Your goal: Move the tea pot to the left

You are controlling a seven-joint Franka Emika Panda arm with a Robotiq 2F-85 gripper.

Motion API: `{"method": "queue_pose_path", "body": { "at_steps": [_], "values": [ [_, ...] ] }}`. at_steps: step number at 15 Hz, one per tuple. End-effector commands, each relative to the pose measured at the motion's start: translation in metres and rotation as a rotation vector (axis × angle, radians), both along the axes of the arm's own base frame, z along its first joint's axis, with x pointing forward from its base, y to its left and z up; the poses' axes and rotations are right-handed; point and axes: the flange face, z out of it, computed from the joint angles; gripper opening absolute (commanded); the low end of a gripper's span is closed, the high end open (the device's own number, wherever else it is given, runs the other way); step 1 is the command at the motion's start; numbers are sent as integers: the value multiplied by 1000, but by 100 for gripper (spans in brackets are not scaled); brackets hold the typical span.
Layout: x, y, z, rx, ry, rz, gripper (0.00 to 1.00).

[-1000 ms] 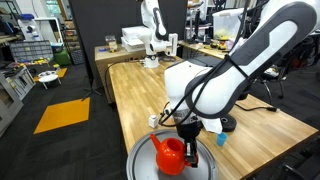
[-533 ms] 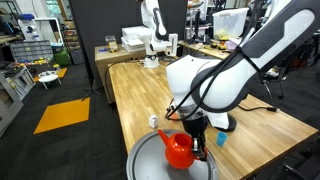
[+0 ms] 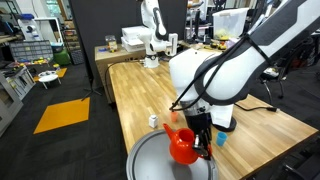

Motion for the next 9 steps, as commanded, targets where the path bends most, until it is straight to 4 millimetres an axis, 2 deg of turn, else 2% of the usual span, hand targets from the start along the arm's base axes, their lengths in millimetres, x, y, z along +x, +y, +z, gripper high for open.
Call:
{"method": "queue_pose_path", "body": {
  "at_steps": [1,6,9],
  "values": [
    [-4,-2,14,-21,13,-133,4],
    [-4,4,10,-87,8,-291,4],
    [4,10,12,-102,-2,-344,4]
  ]
}}
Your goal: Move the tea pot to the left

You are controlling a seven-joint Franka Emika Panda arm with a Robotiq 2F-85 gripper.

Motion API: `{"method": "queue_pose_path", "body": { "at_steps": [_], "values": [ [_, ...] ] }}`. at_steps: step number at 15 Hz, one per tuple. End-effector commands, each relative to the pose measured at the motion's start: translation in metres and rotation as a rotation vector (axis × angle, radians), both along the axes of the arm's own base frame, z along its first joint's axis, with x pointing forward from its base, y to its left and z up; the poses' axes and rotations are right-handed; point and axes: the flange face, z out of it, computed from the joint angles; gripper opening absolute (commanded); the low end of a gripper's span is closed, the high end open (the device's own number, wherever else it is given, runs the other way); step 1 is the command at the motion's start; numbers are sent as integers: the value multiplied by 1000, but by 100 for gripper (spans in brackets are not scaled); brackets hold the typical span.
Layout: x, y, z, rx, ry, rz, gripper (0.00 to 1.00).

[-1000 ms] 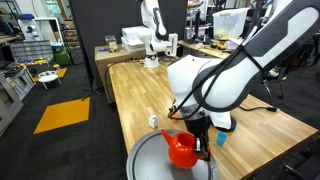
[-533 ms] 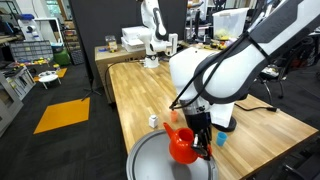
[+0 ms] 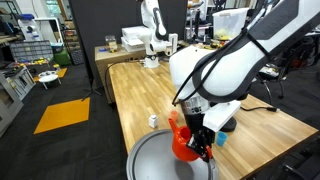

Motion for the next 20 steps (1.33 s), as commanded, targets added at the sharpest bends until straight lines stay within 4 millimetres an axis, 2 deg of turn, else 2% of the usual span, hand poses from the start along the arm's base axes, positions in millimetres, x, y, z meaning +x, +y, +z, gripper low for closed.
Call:
{"method": "queue_pose_path", "body": {
  "at_steps": [1,8,12,13,19,20],
  "values": [
    [10,7,7,-22,1,-69,4],
    [24,31,28,20,-5,-223,4],
    [27,37,28,33,1,-256,4],
    [25,33,26,30,-15,-233,16],
    [26,35,25,32,-12,-235,16],
    [26,35,24,32,-12,-235,4]
  ]
}}
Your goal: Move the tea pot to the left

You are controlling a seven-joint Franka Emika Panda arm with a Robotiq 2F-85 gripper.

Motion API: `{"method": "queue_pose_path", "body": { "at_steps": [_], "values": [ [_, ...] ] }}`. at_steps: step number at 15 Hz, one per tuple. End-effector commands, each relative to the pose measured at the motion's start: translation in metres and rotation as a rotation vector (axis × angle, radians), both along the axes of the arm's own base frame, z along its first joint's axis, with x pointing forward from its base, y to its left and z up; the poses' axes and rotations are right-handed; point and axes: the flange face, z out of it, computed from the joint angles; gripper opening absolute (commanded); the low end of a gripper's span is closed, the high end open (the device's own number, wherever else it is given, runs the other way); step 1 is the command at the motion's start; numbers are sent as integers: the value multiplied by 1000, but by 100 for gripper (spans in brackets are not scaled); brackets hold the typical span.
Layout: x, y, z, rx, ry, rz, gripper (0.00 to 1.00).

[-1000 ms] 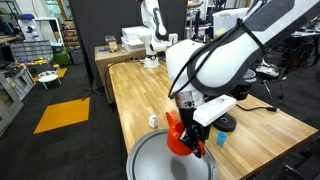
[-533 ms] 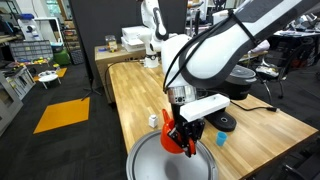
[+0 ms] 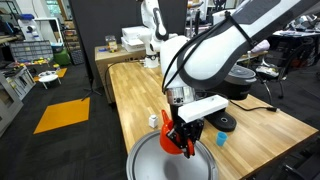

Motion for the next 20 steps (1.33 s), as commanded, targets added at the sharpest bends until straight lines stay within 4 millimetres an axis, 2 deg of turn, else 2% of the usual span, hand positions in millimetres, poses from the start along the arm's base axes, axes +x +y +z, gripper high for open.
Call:
{"method": "queue_pose_path", "body": {
  "at_steps": [1,5,12,17,18,20],
  "values": [
    [3,0,-1,-7,14,-27,4],
    [20,5,-8,-48,59,-181,4],
    [38,42,-35,-44,144,-417,4],
    [56,55,-32,-17,145,-502,4],
    [52,49,-36,-25,124,-474,16],
    [55,51,-32,-18,121,-486,16]
  ]
}}
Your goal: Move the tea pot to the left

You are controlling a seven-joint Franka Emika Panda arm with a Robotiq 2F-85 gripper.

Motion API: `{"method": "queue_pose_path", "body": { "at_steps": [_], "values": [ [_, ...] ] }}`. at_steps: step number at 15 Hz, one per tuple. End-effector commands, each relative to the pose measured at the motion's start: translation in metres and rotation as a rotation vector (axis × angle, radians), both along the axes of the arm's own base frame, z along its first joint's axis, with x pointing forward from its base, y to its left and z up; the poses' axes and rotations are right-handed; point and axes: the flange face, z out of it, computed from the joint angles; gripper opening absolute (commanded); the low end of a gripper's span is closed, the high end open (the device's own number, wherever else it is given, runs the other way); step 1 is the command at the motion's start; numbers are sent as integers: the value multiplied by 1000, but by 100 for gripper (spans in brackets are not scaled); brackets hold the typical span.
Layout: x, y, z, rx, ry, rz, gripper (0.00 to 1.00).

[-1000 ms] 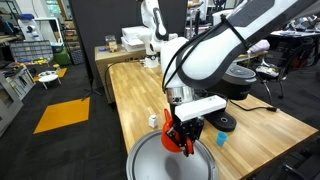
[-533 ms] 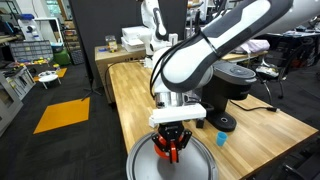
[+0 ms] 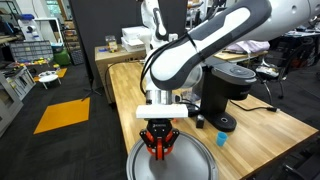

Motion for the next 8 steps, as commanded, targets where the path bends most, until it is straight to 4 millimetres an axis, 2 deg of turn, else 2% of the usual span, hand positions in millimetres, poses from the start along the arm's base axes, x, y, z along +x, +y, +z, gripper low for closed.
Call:
{"method": "queue_pose_path", "body": {
  "at_steps": [1,5,6,8],
  "values": [
    [1,1,0,0,1,0,16],
    [0,1,-1,-1,2,0,16],
    [0,1,-1,-1,2,0,4],
    [3,4,1,9,0,-20,4]
  ]
}}
